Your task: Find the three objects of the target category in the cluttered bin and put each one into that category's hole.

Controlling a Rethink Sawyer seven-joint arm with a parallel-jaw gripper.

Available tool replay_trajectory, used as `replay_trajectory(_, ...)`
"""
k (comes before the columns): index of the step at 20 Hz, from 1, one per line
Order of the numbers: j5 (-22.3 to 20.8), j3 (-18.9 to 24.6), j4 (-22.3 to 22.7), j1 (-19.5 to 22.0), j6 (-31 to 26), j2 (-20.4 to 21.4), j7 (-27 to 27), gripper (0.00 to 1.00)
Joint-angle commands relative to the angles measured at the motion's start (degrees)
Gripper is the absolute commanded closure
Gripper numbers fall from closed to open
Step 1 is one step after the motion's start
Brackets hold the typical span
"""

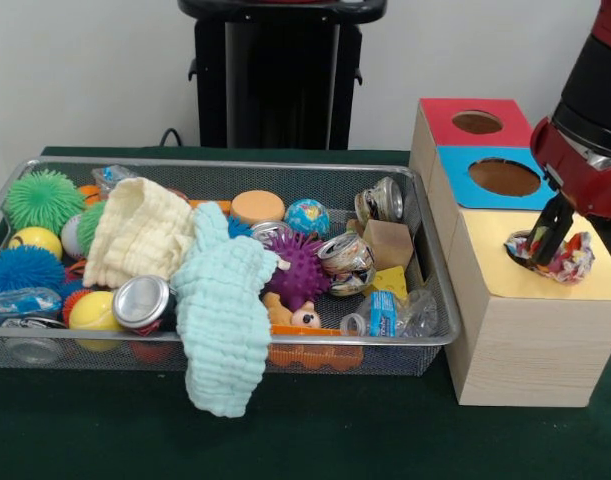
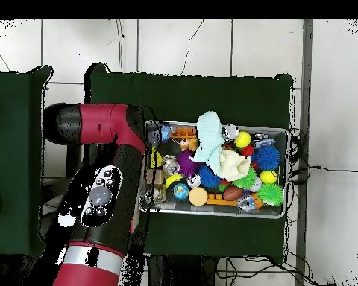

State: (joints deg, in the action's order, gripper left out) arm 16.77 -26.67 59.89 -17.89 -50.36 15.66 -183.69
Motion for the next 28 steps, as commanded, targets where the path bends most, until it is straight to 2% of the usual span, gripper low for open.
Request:
replay_trajectory(1, 1.78, 5.08, 3.40, 1.01, 0.45, -1.56, -6.62, 1.00)
replay_trajectory(7, 0.37, 6.67, 4.81, 3.59, 5.59, -3.43, -2.48, 1.00)
replay_trajectory(11, -0.88, 6.75, 2.74, 4.50, 9.73, -6.65, -1.87, 1.00)
replay_trajectory(17, -1.45, 4.74, -1.33, 3.80, 10.51, -10.92, -4.72, 1.00)
replay_trajectory(21, 0.17, 4.01, -3.11, 3.16, 11.55, -14.22, -9.50, 1.00)
replay_trajectory(28, 1.83, 5.91, -1.47, 3.81, 11.18, -12.81, -9.18, 1.00)
